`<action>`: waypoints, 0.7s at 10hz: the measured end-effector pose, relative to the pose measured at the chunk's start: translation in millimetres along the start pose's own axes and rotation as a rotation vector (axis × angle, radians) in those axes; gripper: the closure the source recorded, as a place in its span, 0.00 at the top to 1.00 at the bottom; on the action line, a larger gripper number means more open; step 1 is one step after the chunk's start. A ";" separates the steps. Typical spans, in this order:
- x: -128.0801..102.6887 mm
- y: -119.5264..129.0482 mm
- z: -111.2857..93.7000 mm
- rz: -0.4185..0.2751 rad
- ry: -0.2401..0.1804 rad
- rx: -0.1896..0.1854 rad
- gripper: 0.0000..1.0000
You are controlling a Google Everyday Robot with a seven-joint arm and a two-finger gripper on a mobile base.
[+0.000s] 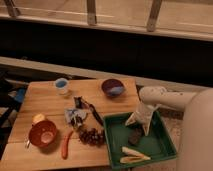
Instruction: Place eraser in red bowl
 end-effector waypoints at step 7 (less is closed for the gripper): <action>-13.2 -8.3 -70.8 0.035 -0.149 -0.028 0.00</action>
